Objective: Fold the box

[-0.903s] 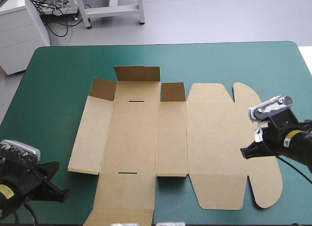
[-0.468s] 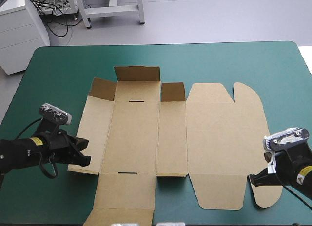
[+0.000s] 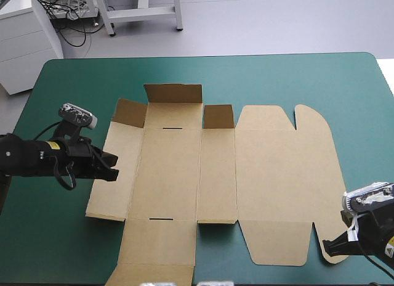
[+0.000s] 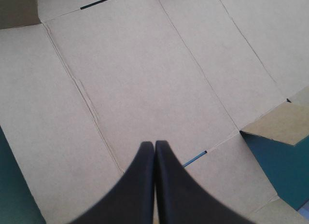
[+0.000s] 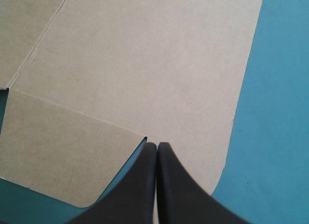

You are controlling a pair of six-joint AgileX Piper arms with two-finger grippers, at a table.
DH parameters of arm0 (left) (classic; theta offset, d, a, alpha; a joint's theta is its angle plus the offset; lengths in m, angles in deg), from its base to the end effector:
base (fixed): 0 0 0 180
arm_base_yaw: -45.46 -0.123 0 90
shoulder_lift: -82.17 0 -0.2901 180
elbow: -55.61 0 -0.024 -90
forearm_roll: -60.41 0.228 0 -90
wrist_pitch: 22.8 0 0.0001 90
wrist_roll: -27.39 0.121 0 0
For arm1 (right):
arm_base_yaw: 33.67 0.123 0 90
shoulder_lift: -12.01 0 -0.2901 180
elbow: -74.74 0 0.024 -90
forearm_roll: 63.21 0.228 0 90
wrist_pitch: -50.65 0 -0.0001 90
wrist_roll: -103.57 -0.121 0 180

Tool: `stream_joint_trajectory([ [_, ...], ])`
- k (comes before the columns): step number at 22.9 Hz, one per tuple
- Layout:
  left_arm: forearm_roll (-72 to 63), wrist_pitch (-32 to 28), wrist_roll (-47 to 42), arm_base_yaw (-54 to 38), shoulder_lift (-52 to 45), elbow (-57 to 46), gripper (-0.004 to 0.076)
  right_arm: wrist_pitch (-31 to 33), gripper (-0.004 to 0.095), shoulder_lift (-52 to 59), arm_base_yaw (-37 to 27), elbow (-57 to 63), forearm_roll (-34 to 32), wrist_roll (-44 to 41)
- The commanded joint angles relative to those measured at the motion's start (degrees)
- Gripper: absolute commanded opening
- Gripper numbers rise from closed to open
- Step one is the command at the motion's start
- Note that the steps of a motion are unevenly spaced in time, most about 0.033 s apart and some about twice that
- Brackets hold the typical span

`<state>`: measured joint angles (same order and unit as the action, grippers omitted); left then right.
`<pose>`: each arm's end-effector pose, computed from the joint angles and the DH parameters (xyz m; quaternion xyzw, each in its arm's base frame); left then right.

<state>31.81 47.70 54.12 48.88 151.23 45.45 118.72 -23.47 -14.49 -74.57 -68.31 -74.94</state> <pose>0.1706 -0.0649 0.3693 0.2251 0.9081 -0.1901 0.2976 0.0496 0.0067 0.3214 -0.1644 0.9056 0.0158 0.3906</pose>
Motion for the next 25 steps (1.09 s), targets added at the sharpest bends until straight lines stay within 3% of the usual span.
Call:
stream_joint_trajectory([
  [1, -2.01, 2.22, -1.81, 0.19, 1.97, 5.09, 0.0063, -2.02, -0.0022, 0.55, -0.26, 0.07, -0.09, 0.10],
  [2, -2.01, 2.82, -2.12, 0.19, 2.52, 5.79, 0.0121, -2.02, -0.0022, 1.02, -0.26, 0.65, 0.05, 0.10],
  [3, -1.89, 3.60, -2.69, 0.19, 3.36, 6.48, 0.0261, -1.91, -0.0021, 1.91, -0.26, 1.90, 0.05, -0.15],
  [4, -1.60, 3.85, -3.03, 0.19, 3.68, 6.60, 0.0349, -1.91, -0.0022, 2.37, -0.26, 2.32, 0.16, -0.27],
  [5, -0.22, 3.85, -5.00, 0.19, 4.06, 6.60, 0.0501, -1.91, -0.0022, 3.01, -0.26, 2.99, 0.17, -0.55],
  [7, 3.76, 3.85, -7.76, 0.19, 4.56, 6.60, 0.0584, -1.81, -0.0022, 3.57, -0.26, 3.35, 0.31, -0.93],
  [18, 4.82, 3.93, -10.63, -0.44, 12.74, 6.60, 0.0584, -2.14, -0.0023, 3.97, -0.26, 3.45, 0.31, -0.93],
  [21, -5.17, 4.07, -6.42, -6.77, 13.14, 6.60, 0.0591, -2.26, -0.0023, 3.97, -0.26, 3.45, 0.31, 0.08],
  [25, -6.90, 4.07, -5.09, -11.84, 13.14, 6.50, 0.0591, -3.48, -0.0023, 3.97, -0.26, 3.45, 0.31, 0.61],
])
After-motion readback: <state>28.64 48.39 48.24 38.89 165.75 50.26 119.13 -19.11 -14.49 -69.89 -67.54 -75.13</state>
